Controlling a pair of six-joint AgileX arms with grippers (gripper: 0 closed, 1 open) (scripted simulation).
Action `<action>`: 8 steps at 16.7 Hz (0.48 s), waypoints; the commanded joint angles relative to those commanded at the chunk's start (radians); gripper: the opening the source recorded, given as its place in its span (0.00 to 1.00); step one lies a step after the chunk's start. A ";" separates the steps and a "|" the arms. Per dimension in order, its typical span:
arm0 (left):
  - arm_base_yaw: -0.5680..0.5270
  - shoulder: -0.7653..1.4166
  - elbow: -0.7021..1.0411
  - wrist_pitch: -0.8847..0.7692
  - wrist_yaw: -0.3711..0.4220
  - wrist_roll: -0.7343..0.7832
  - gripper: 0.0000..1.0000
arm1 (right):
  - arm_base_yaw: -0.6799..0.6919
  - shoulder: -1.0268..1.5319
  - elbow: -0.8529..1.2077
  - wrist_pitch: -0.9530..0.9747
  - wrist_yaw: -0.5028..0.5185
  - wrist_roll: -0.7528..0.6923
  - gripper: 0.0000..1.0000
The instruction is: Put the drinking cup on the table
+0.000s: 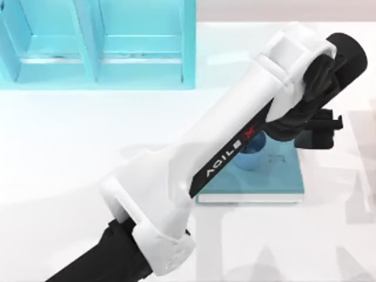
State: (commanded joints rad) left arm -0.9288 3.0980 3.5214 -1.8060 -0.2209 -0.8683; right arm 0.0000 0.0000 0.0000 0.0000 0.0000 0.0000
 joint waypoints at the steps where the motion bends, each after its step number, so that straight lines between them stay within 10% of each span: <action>1: 0.000 0.000 0.000 0.000 0.000 0.000 0.62 | 0.000 0.000 0.000 0.000 0.000 0.000 1.00; 8: 0.000 0.000 0.000 0.000 0.000 0.000 0.10 | 0.000 0.000 0.000 0.000 0.000 0.000 1.00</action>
State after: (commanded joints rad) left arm -0.9288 3.0980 3.5214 -1.8060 -0.2209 -0.8683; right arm 0.0000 0.0000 0.0000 0.0000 0.0000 0.0000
